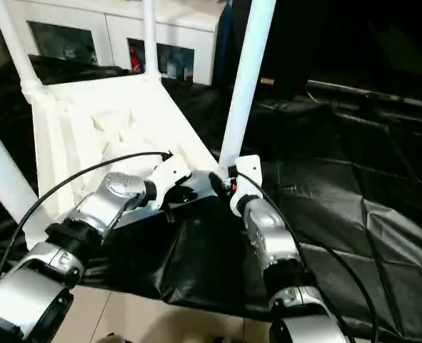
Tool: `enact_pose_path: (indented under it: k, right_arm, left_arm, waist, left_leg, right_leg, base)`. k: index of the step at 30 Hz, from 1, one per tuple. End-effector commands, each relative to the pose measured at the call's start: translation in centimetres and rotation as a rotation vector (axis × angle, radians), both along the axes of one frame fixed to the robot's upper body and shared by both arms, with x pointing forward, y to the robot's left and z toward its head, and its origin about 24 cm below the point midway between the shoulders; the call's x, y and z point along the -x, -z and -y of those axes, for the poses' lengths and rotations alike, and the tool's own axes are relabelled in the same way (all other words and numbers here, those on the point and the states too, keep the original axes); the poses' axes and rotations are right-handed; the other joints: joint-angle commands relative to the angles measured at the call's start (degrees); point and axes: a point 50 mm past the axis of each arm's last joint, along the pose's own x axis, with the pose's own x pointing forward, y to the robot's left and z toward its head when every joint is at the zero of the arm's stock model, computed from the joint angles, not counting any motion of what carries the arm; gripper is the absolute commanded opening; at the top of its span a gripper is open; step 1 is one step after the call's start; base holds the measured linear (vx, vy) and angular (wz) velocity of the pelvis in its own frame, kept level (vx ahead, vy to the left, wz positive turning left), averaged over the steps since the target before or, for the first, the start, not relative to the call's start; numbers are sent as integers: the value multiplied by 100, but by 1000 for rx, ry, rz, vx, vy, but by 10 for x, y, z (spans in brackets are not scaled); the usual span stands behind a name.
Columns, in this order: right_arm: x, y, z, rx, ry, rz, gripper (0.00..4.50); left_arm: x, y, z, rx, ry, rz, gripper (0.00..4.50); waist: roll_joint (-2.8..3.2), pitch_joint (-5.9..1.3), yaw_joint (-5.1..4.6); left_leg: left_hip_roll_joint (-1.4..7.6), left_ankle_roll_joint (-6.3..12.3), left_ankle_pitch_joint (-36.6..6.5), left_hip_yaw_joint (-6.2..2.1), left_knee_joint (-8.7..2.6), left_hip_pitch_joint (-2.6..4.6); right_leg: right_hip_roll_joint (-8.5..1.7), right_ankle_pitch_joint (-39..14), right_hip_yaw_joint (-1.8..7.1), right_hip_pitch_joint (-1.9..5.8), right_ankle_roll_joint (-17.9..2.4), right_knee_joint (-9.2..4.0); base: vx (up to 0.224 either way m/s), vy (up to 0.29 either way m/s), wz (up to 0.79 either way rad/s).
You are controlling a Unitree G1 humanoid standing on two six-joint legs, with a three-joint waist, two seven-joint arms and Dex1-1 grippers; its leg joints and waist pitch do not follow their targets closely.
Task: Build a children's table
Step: Rotate leg to tighten
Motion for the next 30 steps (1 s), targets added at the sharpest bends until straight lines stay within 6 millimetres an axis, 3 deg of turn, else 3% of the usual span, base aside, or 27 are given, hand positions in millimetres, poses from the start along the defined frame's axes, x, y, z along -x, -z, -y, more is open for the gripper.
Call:
enact_pose_path:
  k: [1,3,9,10,11,14,16,18,21,24,30]
  right_arm:
    - [6,-5,-26,-2,-232,38,367]
    - [9,-9,-6,-14,-310,53,367]
    - [18,-17,26,17,-487,57,367]
    - [20,-19,29,17,-512,55,367]
    - [22,-22,35,15,-561,49,367]
    - [27,-26,41,29,-636,53,367]
    - [28,-26,43,35,-661,48,367]
    - [31,-25,44,39,-703,25,367]
    - [34,-23,44,45,-736,4,367]
    - [35,-23,42,29,-747,-10,339]
    - [35,-24,39,-2,-748,-19,289]
  left_arm:
    - [8,5,12,5,94,-26,0]
    - [11,4,0,9,158,-51,0]
    - [23,-2,-22,28,326,-105,0]
    - [25,-2,-25,31,340,-118,0]
    - [27,-4,-30,36,367,-144,0]
    - [31,-6,-39,36,400,-187,0]
    - [32,-7,-41,41,404,-192,0]
    - [33,-8,-45,45,409,-198,0]
    - [33,-9,-47,44,410,-203,0]
    - [34,-10,-48,47,412,-206,0]
    - [34,-11,-48,39,406,-198,0]
  waist:
    - [20,-302,6]
    - [5,-318,33]
    - [7,-352,91]
    - [40,-362,119]
    - [38,-371,133]
    - [56,-387,213]
    - [24,-372,215]
    - [30,-383,231]
    - [20,-367,245]
    - [12,-350,248]
    - [17,-359,239]
  left_leg:
    - [-71,89,-2354,33,-422,46]
    - [-64,183,-2190,49,-414,3]
    - [-29,248,-1783,90,-388,19]
    - [-9,281,-1606,121,-378,46]
    - [-8,297,-1553,132,-372,55]
    - [-2,310,-1121,132,-352,19]
    - [-10,300,-1117,137,-345,-4]
    - [-14,293,-1131,141,-338,18]
    - [-19,261,-1235,140,-347,10]
    - [-15,157,-1450,129,-363,15]
    - [-17,110,-1402,120,-366,7]
  right_leg:
    - [-234,-2659,156,182,-609,-499]
    - [-244,-2409,191,230,-685,-451]
    - [-238,-1850,235,231,-1005,-357]
    - [-224,-1447,255,204,-1163,-310]
    - [-210,-1296,255,214,-1222,-296]
    - [-190,-451,265,256,-1466,-136]
    - [-189,-394,268,261,-1489,-122]
    - [-192,-388,273,277,-1504,-112]
    - [-207,-679,275,288,-1409,-141]
    - [-230,-1272,280,273,-1212,-201]
    - [-212,-1247,276,266,-1170,-197]
  base:
    - [0,0,0]
    - [0,0,0]
    - [17,-10,2]
    - [58,-31,9]
    - [61,-24,9]
    - [40,-11,5]
    - [0,0,0]
    - [0,0,0]
    - [0,0,0]
    - [0,0,0]
    - [0,0,0]
